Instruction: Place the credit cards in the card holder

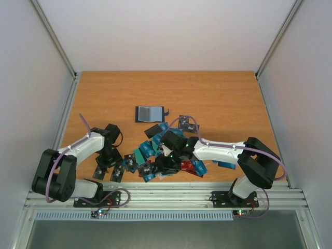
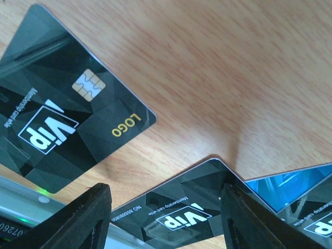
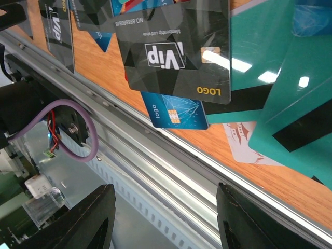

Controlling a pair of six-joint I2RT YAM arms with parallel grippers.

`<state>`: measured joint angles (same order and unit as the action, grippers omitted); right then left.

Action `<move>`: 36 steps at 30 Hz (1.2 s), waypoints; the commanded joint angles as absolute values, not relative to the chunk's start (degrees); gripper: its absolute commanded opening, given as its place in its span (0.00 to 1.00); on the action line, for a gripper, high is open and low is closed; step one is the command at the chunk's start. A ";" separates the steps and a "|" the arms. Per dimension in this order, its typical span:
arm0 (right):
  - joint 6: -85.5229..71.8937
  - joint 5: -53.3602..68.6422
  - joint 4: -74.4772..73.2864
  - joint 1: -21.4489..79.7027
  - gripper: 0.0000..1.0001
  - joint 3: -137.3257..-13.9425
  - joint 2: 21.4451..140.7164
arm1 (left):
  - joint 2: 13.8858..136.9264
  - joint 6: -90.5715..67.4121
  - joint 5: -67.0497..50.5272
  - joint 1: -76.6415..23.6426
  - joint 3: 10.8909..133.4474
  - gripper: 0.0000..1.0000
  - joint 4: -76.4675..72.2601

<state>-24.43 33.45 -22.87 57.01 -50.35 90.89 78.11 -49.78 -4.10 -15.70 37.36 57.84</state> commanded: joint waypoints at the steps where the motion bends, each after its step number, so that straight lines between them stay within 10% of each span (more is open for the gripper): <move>1: -24.24 34.08 -21.25 57.92 0.54 -51.77 91.66 | 76.45 -51.68 -5.49 -15.43 36.81 0.60 60.78; 36: -28.04 32.83 -15.59 64.05 0.53 -56.09 97.15 | 82.08 -51.35 -0.22 -14.62 39.85 0.64 62.02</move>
